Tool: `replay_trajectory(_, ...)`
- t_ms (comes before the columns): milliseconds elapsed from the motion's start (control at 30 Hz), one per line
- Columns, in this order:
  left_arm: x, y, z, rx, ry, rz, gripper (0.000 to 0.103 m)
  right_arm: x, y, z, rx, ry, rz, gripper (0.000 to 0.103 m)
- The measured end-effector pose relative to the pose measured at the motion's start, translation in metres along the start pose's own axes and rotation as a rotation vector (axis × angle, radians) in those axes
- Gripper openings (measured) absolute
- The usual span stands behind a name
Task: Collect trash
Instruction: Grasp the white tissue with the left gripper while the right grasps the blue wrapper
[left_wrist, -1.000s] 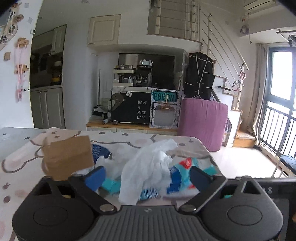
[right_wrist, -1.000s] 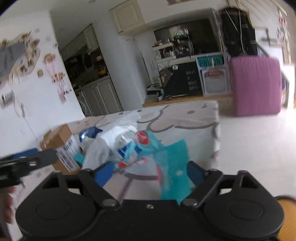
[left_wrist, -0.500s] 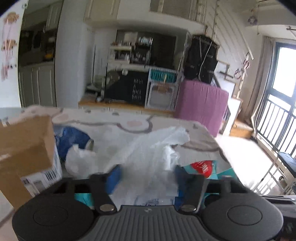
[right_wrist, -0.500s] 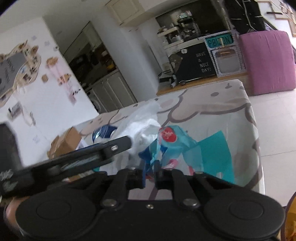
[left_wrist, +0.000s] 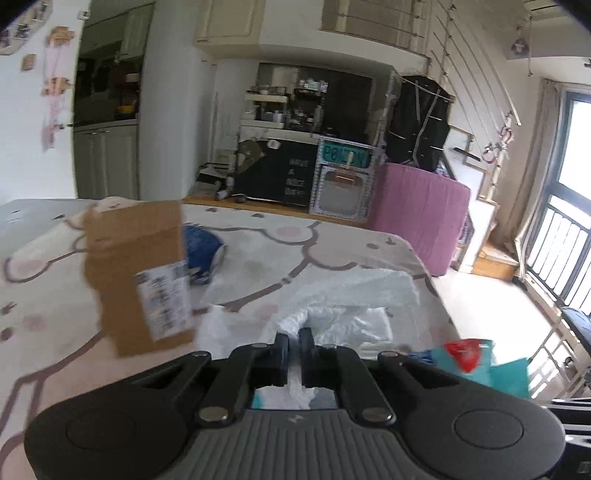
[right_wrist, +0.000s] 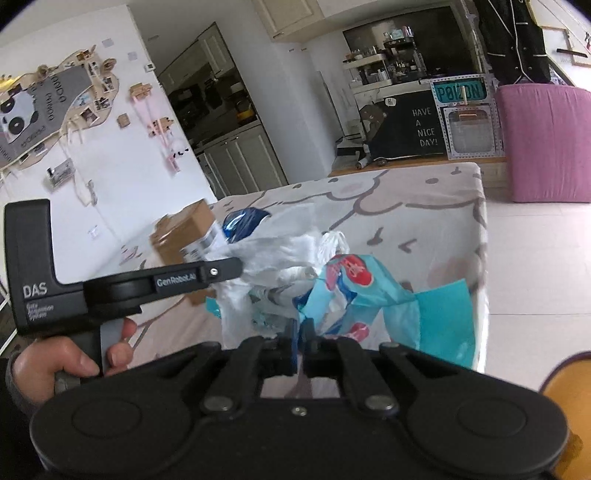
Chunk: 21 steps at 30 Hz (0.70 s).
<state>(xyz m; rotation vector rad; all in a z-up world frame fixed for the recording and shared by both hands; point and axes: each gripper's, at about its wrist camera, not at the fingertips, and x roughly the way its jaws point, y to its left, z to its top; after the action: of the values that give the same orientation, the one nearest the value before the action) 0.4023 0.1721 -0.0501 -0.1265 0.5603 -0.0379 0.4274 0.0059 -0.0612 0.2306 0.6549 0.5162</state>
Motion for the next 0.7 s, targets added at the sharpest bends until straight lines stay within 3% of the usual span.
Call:
replay_trajectory(367, -0.03, 0.017, -0.034, -0.024, 0.051, 0.121, 0.006, -0.097, 0.021, -0.051, -0.06, 0.028, 0.024, 0.002)
replay_trajectory(600, -0.07, 0.016, -0.04, -0.034, 0.001, 0.116, 0.006, -0.12, 0.034, -0.078, -0.097, 0.131, 0.064, 0.004)
replay_trajectory(700, -0.092, 0.015, -0.041, -0.036, -0.03, 0.108, 0.006, -0.124, 0.045, -0.086, -0.145, 0.176, 0.093, 0.013)
